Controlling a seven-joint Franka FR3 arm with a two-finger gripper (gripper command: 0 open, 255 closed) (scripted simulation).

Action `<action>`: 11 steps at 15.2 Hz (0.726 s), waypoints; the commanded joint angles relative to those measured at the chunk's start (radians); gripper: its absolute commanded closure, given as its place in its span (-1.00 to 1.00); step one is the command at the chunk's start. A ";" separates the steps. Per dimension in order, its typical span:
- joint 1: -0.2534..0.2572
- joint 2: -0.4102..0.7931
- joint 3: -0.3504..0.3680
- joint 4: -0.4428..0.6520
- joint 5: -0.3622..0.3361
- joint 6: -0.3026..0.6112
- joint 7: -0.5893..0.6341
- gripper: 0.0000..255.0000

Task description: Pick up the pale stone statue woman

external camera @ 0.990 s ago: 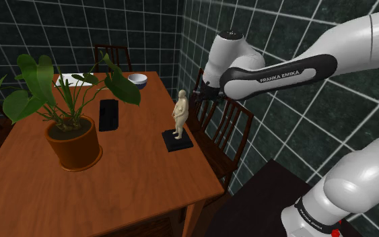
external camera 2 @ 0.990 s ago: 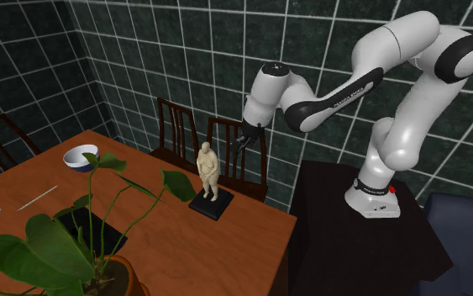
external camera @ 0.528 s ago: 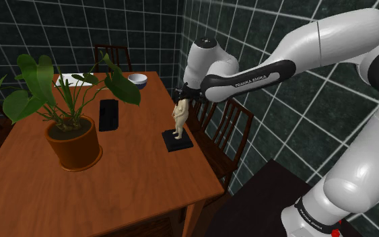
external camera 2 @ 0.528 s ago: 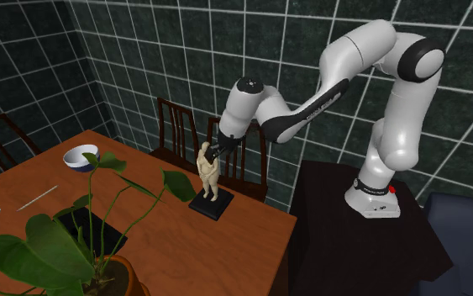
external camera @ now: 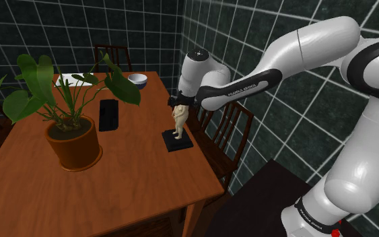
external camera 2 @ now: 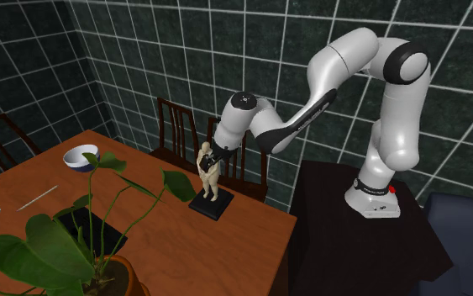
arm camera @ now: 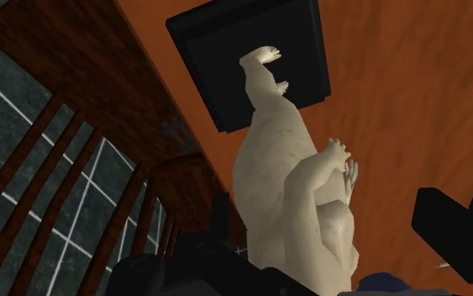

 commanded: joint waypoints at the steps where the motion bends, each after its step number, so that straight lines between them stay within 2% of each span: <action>1: 0.001 0.007 -0.003 -0.006 -0.010 0.012 0.009 -1.00; 2: 0.001 0.007 -0.003 -0.006 -0.010 0.012 0.009 -1.00; 3: 0.000 0.006 -0.003 -0.008 -0.010 0.013 0.009 1.00; 11: 0.000 0.004 -0.003 -0.010 -0.009 0.014 0.008 1.00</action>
